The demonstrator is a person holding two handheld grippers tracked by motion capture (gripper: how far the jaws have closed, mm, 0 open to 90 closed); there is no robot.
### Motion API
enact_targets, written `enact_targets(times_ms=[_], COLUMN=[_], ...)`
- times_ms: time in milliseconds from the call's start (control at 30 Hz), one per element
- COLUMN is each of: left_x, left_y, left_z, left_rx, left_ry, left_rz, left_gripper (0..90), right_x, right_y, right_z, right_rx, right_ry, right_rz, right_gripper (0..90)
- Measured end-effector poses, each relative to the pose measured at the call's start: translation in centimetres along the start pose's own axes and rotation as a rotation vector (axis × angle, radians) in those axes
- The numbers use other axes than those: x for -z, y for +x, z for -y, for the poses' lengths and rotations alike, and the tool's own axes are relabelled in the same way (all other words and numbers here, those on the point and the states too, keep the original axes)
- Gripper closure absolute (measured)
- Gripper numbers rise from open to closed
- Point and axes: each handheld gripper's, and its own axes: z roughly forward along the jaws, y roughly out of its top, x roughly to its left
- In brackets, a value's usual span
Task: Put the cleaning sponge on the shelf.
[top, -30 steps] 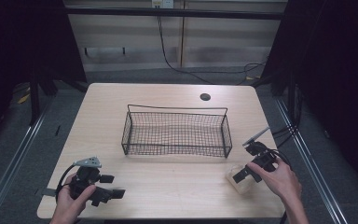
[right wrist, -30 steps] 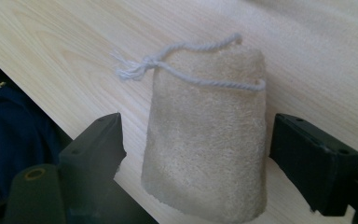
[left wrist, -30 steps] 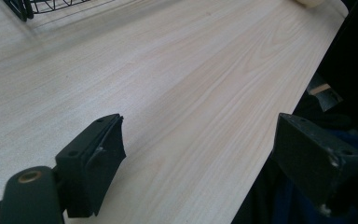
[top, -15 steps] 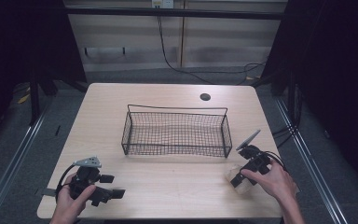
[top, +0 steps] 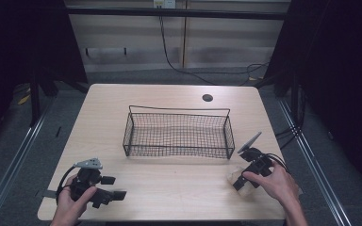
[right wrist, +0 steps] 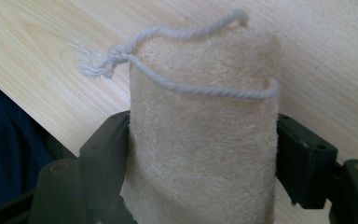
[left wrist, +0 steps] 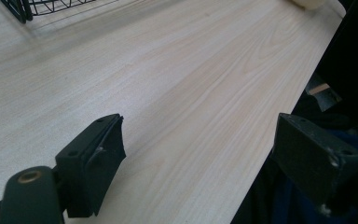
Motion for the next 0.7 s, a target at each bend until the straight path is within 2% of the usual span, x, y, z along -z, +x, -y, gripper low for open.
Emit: enact_targets(times_ms=[167, 367, 633, 700], left_x=[0.0, 0.0, 0.1, 0.1], left_y=[0.0, 0.0, 0.0, 0.0], left_z=[0.0, 0.0, 0.0, 0.0], left_rx=[0.001, 0.001, 0.003, 0.002], left_ry=[-0.002, -0.003, -0.005, -0.01], left_rz=[0.0, 0.002, 0.004, 0.002], left_gripper=[16.4, 16.3, 16.4, 16.3], right_x=[0.4, 0.7, 0.8, 1.2], right_y=[-0.1, -0.2, 0.2, 0.5], right_z=[0.1, 0.4, 0.2, 0.2], right_rx=[-0.004, -0.011, 0.006, 0.015], right_ry=[-0.021, -0.041, -0.038, -0.053], right_rz=[-0.028, -0.041, -0.045, -0.038], right_gripper=[26.7, 26.8, 26.8, 26.8])
